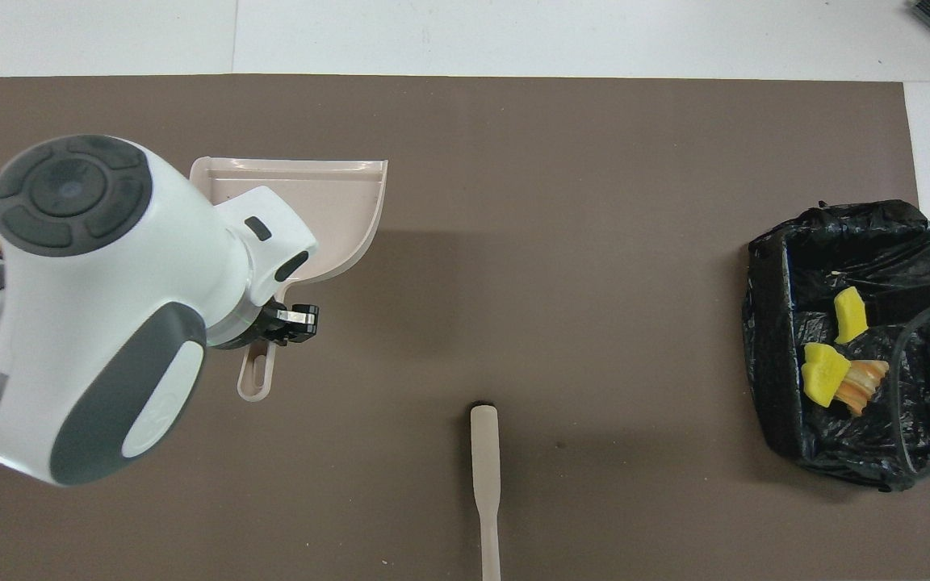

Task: Sweep and dump trash in bin
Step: 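Bring the empty dustpan back toward the table center with the left gripper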

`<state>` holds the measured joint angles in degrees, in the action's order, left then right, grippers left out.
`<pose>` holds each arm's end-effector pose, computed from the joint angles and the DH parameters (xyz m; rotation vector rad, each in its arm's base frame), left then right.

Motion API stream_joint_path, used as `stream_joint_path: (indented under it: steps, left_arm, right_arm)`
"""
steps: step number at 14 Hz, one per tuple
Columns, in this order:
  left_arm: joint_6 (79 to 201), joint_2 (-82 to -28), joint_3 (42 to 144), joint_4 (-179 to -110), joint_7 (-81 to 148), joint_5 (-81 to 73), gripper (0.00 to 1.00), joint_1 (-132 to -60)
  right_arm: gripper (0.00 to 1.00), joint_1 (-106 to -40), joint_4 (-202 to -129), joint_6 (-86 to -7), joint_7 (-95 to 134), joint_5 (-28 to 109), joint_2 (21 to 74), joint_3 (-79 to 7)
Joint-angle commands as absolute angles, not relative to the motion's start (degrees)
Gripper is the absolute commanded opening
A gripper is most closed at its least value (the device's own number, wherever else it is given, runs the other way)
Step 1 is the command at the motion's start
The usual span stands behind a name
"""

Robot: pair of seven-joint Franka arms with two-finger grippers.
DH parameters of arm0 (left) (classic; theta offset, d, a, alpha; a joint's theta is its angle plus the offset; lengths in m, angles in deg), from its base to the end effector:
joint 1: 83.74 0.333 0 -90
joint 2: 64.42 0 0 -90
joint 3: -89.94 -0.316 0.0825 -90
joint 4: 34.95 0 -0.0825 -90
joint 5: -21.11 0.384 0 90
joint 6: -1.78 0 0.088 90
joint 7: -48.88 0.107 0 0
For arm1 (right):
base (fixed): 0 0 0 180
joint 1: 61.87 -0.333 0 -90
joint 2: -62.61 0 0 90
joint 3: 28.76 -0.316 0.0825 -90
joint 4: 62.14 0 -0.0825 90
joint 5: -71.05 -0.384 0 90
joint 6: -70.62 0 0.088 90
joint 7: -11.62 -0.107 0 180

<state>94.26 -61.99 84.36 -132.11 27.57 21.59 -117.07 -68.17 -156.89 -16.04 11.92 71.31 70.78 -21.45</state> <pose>0.4975 -0.2618 0.5456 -3.0695 0.1738 0.1655 0.5035 -0.0146 0.6553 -3.1280 0.0178 -0.0006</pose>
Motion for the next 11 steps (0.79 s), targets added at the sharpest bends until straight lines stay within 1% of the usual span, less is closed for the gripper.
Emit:
stream_joint_path:
  steps: [1, 2, 4, 5, 6, 9, 11]
  left_arm:
    - [98.79, -58.01, 83.79, -130.32, 24.37, 19.89, 0.0, -118.98]
    - [99.86, -56.0, 83.88, -130.14, 23.14, 19.88, 0.0, -120.38]
    - [102.92, -49.16, 83.88, -126.38, 19.54, 19.88, 0.0, -123.37]
    - [104.86, -47.04, 83.88, -125.75, 18.48, 19.8, 0.0, -123.99]
    - [106.62, -45.71, 83.88, -125.65, 17.6, 19.71, 0.0, -124.26]
    - [111.28, -44.74, 84.05, -126.09, 17.51, 19.71, 0.0, -124.7]
    - [114.0, -42.1, 84.05, -126.09, 17.42, 19.71, 0.0, -126.36]
  right_arm:
    - [1.0, -67.49, -158.82, -17.09, 13.64, 72.28, 72.28, -21.73]
    - [1.0, -67.49, -158.82, -17.09, 13.64, 72.37, 72.19, -21.64]
    - [1.0, -67.49, -158.82, -17.18, 13.55, 72.28, 72.28, -21.73]
    - [1.0, -67.49, -158.82, -17.18, 13.55, 72.28, 72.19, -21.73]
    - [1.0, -67.49, -158.82, -17.18, 13.55, 72.28, 72.19, -21.73]
    - [1.0, -67.49, -158.82, -17.09, 13.64, 72.28, 72.28, -21.73]
    - [1.0, -67.49, -158.82, -17.09, 13.64, 72.28, 72.28, -21.73]
